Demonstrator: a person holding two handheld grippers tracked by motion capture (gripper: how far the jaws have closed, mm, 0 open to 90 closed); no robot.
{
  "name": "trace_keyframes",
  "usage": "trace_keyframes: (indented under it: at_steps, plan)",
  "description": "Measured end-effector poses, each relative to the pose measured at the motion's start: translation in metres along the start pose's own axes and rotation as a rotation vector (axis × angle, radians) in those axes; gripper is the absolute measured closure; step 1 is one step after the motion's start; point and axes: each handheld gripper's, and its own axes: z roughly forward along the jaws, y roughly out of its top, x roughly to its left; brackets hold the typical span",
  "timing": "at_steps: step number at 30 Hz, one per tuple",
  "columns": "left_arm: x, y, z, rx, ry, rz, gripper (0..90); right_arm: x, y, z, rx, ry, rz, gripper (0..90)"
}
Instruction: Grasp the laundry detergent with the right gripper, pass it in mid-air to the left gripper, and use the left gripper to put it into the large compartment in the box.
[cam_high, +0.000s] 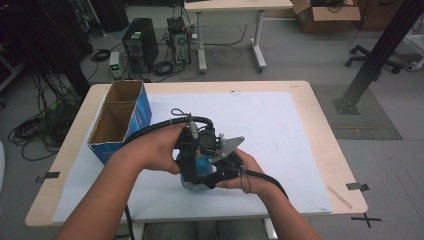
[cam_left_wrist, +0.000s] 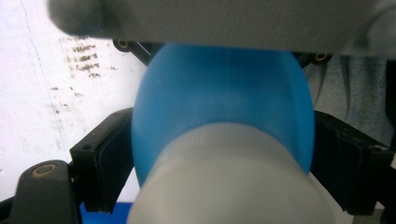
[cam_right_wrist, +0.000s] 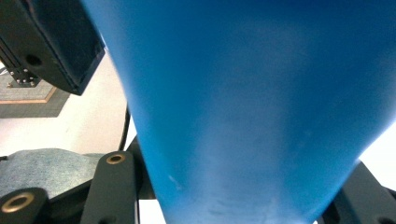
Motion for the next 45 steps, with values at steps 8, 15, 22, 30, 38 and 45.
trace_keyframes:
  at_steps: [8,15,22,30,38,45]
  plan:
    - [-0.0007,-0.0002,0.0003,0.003,-0.002,0.002,18.6,0.0018,0.0005,0.0013,-0.003,0.006,0.016,45.2]
    - [-0.0009,-0.0021,-0.0009,0.003,0.000,-0.001,23.3,0.0032,0.0023,0.0010,-0.012,0.014,0.021,45.2]
    - [-0.0009,-0.0019,-0.0008,0.010,-0.004,-0.008,29.8,0.0039,0.0032,0.0017,-0.015,0.011,0.022,45.2]
    - [0.0004,-0.0016,-0.0003,0.021,-0.001,-0.025,38.0,0.0044,0.0030,0.0039,-0.011,0.001,0.007,45.2]
    - [-0.0024,-0.0004,-0.0001,0.033,0.026,-0.010,38.7,0.0052,0.0042,0.0044,-0.009,-0.005,0.015,45.4]
    - [-0.0032,0.0004,-0.0030,0.031,0.024,-0.013,39.2,0.0056,0.0041,0.0030,-0.023,-0.007,0.007,45.3]
